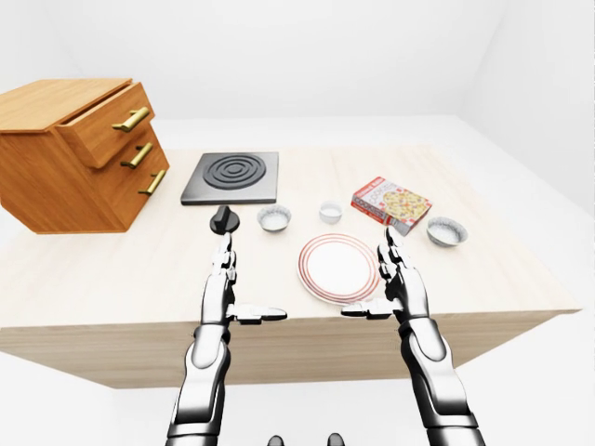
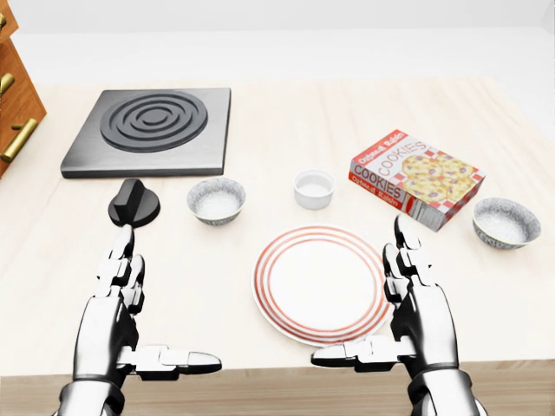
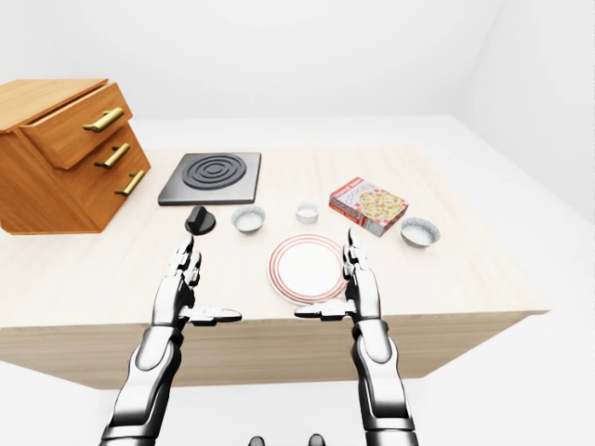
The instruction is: Pick the akita bowl next to the plate and place it on the plate.
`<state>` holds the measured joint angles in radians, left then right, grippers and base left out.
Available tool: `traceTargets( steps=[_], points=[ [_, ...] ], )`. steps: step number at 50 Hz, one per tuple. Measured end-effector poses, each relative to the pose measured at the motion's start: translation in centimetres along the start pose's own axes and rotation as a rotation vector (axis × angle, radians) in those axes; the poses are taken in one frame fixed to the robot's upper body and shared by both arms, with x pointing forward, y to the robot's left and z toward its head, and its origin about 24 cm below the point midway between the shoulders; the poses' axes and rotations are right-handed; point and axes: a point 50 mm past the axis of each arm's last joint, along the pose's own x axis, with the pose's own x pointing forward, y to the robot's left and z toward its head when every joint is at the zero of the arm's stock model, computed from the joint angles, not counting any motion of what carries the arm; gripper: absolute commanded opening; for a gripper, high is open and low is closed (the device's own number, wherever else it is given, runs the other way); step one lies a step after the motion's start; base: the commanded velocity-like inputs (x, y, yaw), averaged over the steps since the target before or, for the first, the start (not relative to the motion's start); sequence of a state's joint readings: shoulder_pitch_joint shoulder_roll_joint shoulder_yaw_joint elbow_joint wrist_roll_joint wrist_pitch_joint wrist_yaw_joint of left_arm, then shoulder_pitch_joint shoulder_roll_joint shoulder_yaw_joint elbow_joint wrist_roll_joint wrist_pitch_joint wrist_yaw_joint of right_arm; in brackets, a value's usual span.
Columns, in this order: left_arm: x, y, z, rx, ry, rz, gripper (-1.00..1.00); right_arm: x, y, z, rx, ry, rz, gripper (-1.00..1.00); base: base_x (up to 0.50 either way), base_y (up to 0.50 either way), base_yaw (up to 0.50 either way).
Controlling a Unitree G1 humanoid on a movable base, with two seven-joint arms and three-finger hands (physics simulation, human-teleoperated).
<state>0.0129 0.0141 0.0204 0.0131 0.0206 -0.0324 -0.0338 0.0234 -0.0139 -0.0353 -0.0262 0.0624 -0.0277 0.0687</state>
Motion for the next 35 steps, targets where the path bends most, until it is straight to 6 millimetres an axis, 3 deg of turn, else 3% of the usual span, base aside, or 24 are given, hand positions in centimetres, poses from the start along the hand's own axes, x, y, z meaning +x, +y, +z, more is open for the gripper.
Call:
traceTargets(
  steps=[24,35],
  points=[
    [-0.05,-0.06,-0.06,0.001,0.001,-0.001,1.0,-0.05,-0.05,0.25,-0.009,-0.006,-0.004,1.0,-0.08,-0.32,0.0],
    [-0.08,-0.09,-0.08,0.001,0.002,-0.002,1.0,0.02,0.12,0.15,-0.066,-0.013,-0.003,1.0,0.0,0.0,0.0]
  ],
)
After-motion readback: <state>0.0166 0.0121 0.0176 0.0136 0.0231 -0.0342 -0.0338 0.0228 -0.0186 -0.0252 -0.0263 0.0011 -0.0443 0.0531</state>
